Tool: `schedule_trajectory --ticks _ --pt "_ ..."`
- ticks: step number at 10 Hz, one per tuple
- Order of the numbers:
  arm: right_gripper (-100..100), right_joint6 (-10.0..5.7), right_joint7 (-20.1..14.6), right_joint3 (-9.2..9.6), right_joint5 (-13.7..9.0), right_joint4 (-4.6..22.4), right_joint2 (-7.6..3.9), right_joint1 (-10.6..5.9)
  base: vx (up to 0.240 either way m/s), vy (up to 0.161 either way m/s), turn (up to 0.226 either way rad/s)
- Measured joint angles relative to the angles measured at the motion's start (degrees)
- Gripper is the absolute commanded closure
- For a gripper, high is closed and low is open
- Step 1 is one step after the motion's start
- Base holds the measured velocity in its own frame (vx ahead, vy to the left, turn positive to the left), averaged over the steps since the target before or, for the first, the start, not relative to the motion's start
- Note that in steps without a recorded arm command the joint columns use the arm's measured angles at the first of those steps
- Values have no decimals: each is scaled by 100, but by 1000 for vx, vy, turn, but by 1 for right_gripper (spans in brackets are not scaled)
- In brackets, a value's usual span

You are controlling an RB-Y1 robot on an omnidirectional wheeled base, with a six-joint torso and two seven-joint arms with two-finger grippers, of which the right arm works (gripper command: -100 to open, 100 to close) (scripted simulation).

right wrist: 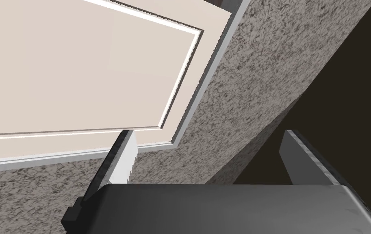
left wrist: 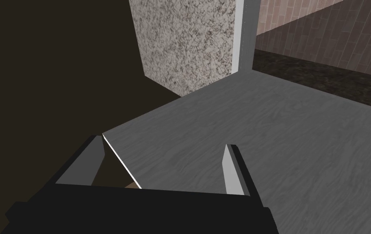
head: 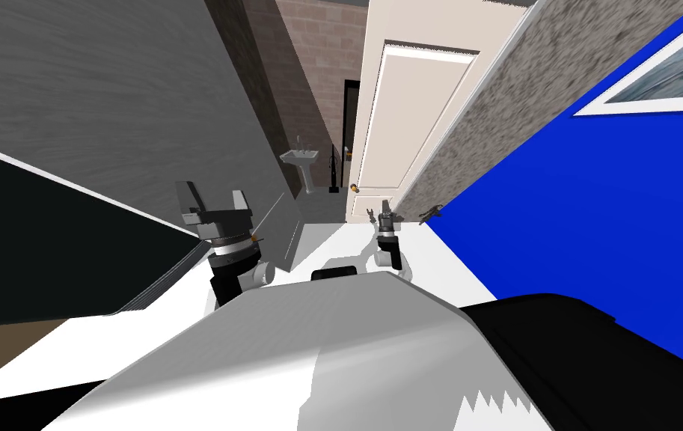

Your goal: Pull the door open

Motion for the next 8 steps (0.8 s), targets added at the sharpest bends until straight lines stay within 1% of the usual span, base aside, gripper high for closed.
schedule_trajectory --ticks 2,3,5,6,7,8 --pt "-100 -60 175 -57 92 211 -10 -48 104 15 2" --pt "-100 -107 259 -94 135 360 -19 -90 95 13 4" --pt "-100 -164 429 -189 219 630 -55 -199 95 12 2" --pt "-100 -217 525 -232 267 811 -61 -266 98 -2 3" --pt "-100 -247 620 -260 318 898 -64 -269 109 -14 2" --pt "-100 -269 707 -306 361 1016 -83 -309 95 -11 5"
